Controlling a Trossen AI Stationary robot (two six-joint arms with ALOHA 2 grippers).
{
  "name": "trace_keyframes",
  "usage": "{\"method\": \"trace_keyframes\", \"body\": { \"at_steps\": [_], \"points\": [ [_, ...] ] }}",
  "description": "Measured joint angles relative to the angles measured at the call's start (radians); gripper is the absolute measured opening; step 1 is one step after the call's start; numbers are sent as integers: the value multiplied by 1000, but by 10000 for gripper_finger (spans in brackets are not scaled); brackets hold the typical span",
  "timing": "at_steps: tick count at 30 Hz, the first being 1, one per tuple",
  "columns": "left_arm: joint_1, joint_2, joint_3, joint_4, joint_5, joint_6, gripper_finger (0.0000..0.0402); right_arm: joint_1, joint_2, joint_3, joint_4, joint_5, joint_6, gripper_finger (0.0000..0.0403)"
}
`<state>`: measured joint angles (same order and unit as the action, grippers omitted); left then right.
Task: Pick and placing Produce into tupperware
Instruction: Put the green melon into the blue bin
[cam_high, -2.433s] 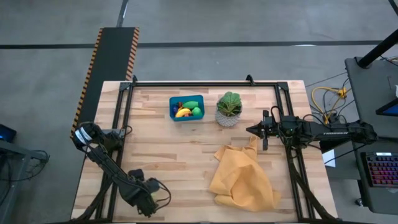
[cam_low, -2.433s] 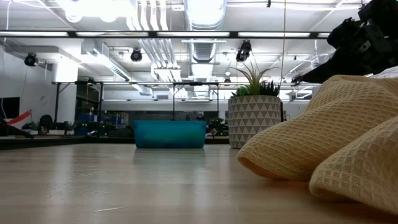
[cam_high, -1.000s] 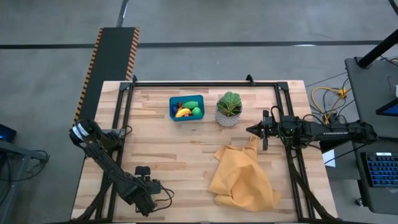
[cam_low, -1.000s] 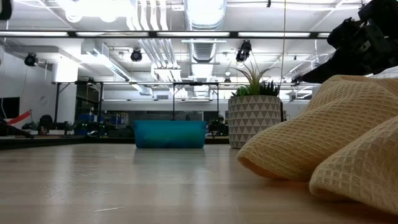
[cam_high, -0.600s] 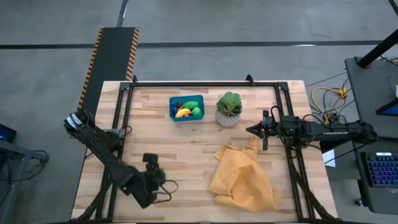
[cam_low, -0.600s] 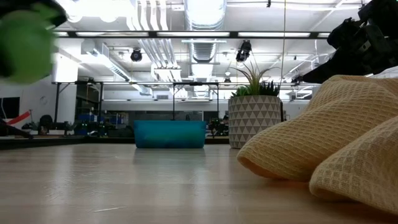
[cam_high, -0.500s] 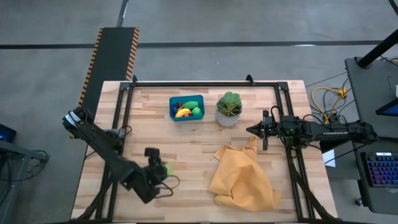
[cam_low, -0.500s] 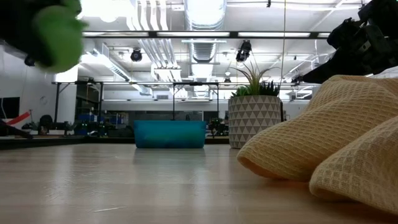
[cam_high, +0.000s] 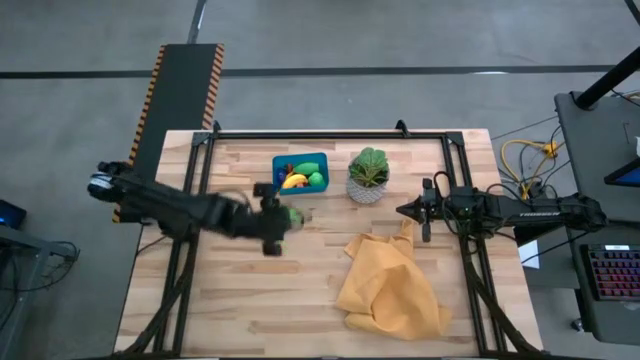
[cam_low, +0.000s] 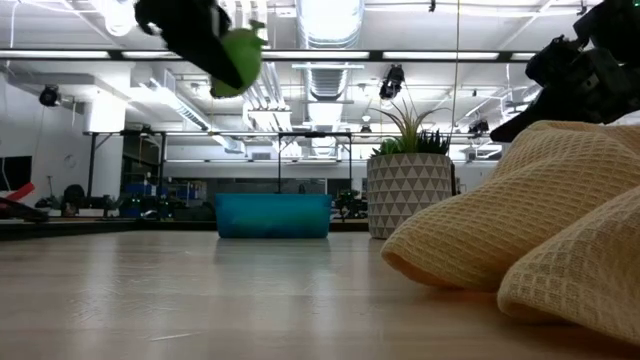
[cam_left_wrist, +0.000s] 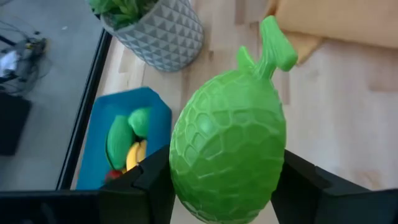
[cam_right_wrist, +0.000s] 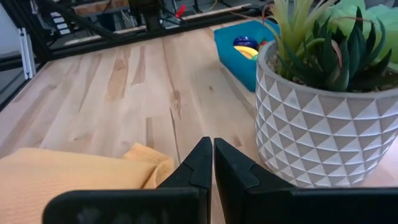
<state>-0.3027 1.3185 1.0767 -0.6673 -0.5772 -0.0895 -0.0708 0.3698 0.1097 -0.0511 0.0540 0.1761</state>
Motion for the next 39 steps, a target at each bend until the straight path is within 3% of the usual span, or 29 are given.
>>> {"method": "trace_keyframes", "body": {
  "at_steps": [9, 19, 27, 39],
  "points": [
    [396, -1, -1, 117, 331, 226, 187, 0, 0, 0, -6, 0, -12, 9],
    [737, 136, -2, 186, 597, 375, 187, 0, 0, 0, 2, 5, -87, 9],
    [855, 278, 9, 204, 606, 488, 187, 0, 0, 0, 6, 37, -125, 9],
    [937, 393, 37, 224, 609, 499, 188, 0, 0, 0, 7, 80, -159, 9]
  ]
}}
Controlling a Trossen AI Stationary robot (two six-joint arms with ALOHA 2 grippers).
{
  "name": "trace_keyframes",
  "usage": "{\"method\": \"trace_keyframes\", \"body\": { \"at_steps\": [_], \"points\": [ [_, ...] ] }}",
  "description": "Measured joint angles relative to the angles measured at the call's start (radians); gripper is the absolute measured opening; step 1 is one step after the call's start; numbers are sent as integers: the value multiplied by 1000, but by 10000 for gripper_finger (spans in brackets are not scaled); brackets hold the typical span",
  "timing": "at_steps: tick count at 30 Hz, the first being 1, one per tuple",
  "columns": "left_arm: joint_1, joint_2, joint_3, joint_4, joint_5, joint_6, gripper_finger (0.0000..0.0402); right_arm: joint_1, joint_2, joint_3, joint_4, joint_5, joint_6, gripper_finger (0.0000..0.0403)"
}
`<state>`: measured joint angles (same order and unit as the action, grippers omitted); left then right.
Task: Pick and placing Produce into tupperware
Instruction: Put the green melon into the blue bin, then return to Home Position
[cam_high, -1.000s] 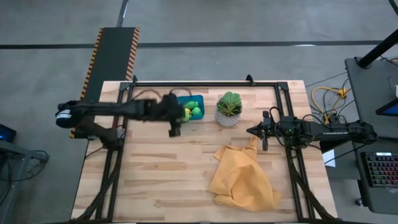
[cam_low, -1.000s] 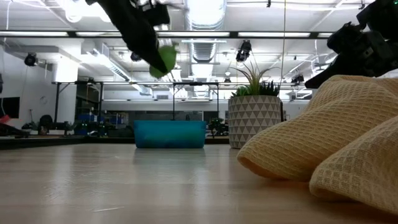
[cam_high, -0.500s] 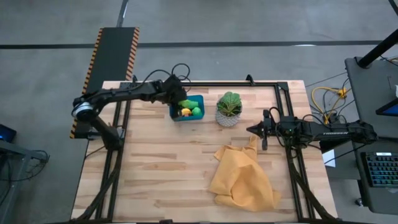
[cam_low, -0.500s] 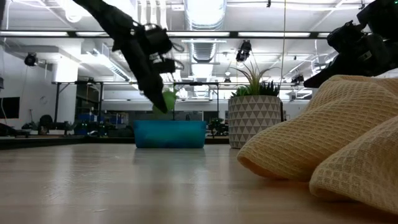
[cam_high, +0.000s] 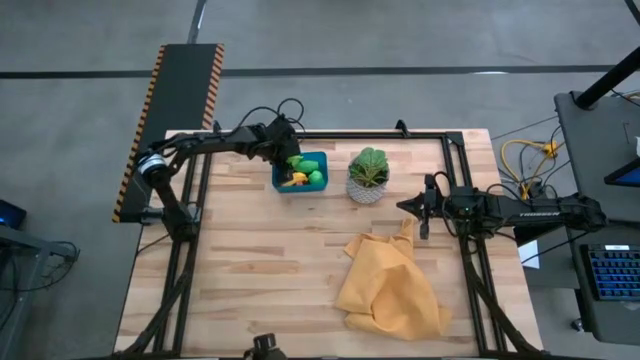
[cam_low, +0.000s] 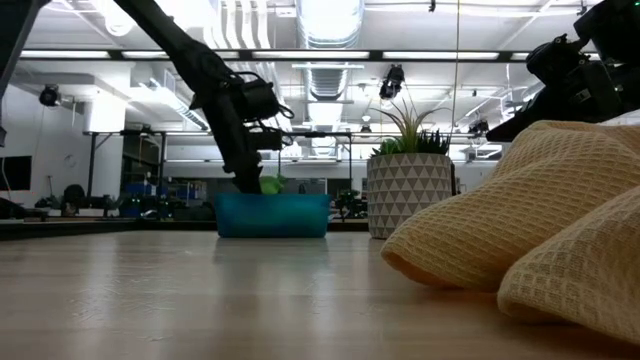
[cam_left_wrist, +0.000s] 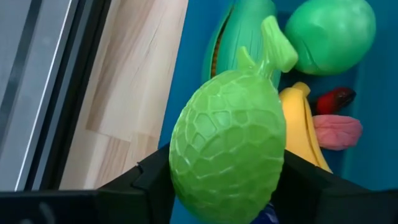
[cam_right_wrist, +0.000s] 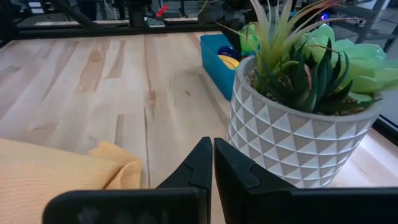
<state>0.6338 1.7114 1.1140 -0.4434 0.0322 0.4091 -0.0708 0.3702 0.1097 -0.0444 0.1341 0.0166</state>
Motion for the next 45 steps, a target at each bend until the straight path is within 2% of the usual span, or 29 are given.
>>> {"method": "trace_keyframes", "body": {
  "at_steps": [7, 21, 30, 34, 42, 45],
  "points": [
    [0, -14, 0, 0, 0, -11, 208, 0, 0, 0, -1, 0, 5, 9],
    [0, -22, -1, -25, -4, -97, 215, 0, 0, 0, -3, -1, 8, 9],
    [-3, -25, -1, -28, -1, -100, 298, 0, 0, 0, -2, -1, 8, 9],
    [-12, -36, -1, -43, -4, -74, 310, 0, 0, 0, -2, -1, 8, 9],
    [-89, -185, -2, -27, 6, -61, 311, 0, 0, 0, -2, -1, 7, 9],
    [-130, -273, -14, 21, 71, -62, 311, 0, 0, 0, -1, -2, 5, 9]
  ]
}}
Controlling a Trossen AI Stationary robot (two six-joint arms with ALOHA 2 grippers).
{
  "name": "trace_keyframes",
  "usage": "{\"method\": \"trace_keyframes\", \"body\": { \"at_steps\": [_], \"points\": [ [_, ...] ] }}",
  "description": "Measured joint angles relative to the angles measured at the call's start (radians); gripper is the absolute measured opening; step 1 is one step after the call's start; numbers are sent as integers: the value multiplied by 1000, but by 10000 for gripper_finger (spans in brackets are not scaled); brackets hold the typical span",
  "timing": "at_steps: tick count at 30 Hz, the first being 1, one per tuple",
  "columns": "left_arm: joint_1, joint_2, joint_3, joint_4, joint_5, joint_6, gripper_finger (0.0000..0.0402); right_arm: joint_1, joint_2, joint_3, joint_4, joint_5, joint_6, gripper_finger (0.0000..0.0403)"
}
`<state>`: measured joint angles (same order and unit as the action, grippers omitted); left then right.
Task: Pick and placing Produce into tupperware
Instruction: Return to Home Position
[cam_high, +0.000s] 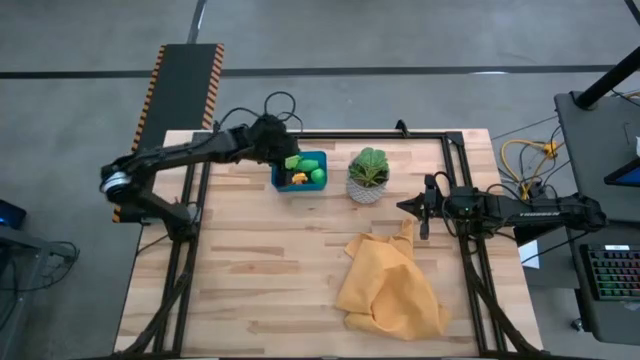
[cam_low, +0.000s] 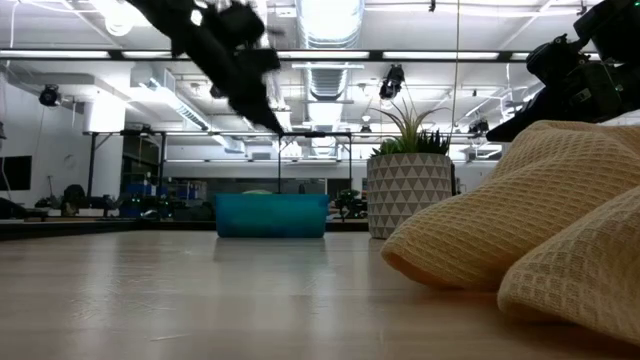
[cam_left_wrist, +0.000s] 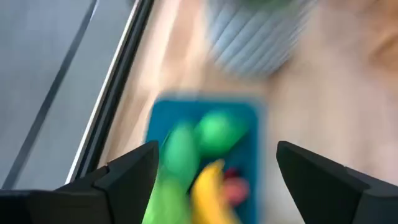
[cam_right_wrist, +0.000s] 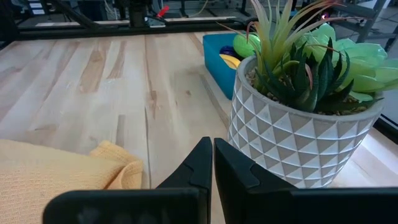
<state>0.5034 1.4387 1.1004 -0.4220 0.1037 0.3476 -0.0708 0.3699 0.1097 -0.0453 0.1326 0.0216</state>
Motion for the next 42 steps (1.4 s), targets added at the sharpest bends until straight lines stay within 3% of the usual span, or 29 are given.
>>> {"method": "trace_keyframes", "body": {
  "at_steps": [6, 17, 21, 30, 36, 42],
  "points": [
    [-111, -178, -79, 248, 239, 1, 297, 0, 0, 0, 2, 0, 0, 9],
    [-257, -386, -403, 703, 254, -26, 271, 0, 0, 0, 0, 0, 3, 9],
    [-259, -498, -507, 710, 234, -28, 271, 0, 0, 0, -1, 0, 3, 9],
    [-262, -881, -678, 590, 195, -88, 271, 0, 0, 0, -2, 0, 3, 9],
    [-262, -1036, -762, 590, 160, -114, 268, 0, 0, 0, -1, 0, 3, 9],
    [-263, -1179, -861, 567, 4, -131, 213, 0, 0, 0, -1, 0, 2, 9]
  ]
}}
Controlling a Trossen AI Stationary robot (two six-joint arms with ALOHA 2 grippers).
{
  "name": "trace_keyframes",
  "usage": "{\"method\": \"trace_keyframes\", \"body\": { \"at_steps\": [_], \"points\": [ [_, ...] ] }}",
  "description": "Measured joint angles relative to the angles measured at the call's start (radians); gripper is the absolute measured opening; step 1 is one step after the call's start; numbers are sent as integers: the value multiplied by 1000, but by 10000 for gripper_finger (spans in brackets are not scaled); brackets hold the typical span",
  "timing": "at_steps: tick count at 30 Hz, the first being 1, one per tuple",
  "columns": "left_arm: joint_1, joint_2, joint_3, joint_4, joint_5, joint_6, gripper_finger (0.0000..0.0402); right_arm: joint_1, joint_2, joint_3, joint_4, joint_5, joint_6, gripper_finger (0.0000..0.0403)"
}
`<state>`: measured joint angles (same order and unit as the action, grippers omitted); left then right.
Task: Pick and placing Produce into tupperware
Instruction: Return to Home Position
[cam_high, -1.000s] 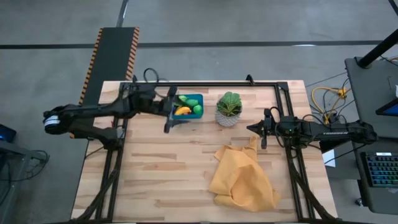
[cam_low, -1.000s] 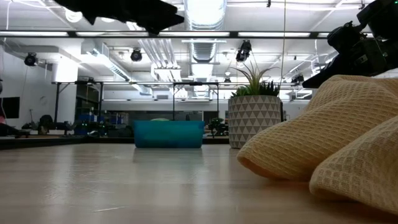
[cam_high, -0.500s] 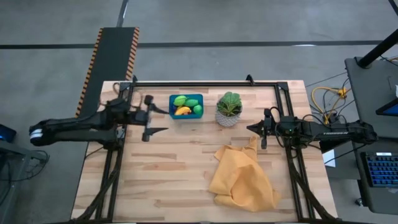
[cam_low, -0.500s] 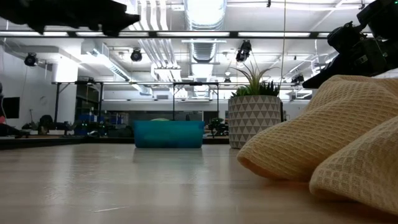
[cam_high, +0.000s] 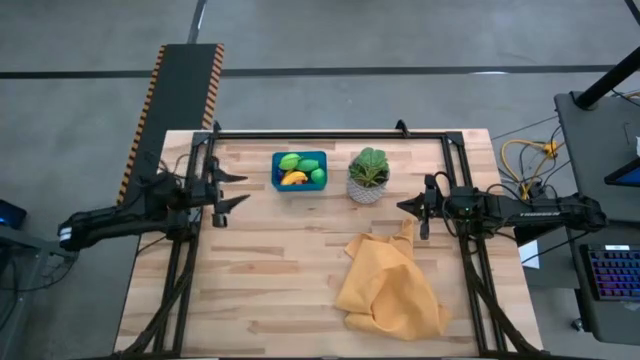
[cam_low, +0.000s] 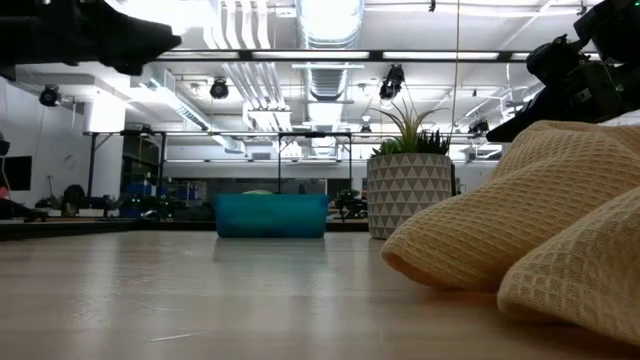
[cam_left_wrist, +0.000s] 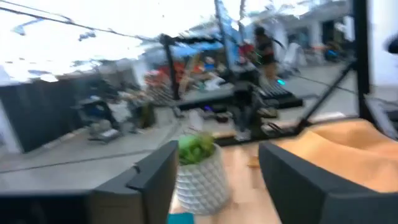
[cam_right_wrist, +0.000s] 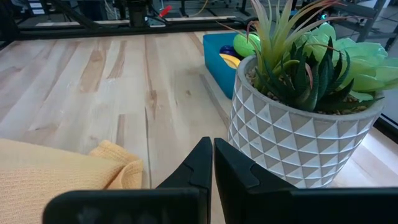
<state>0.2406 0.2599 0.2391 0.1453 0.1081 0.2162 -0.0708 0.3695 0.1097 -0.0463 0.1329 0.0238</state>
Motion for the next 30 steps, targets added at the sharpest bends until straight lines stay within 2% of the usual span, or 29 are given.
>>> {"method": "trace_keyframes", "body": {
  "at_steps": [3, 9, 11, 18, 26, 30],
  "points": [
    [0, -54, -24, 7, -48, 0, 162, 0, 0, 0, 0, 0, -2, 9],
    [0, -117, -37, -60, -48, -1, 40, 0, 0, 0, 0, 0, -2, 9],
    [0, -125, -38, -102, -49, -1, 11, 0, 0, 0, 0, 0, -2, 9],
    [0, -143, -57, -146, -122, -50, 1, 0, 0, 0, 1, 0, -2, 9],
    [0, -154, -133, -144, -125, -99, 0, 0, 0, 0, 1, 0, 1, 9],
    [-1, -179, -188, -71, -118, -104, 0, 0, 0, 0, 1, 0, 0, 9]
  ]
}}
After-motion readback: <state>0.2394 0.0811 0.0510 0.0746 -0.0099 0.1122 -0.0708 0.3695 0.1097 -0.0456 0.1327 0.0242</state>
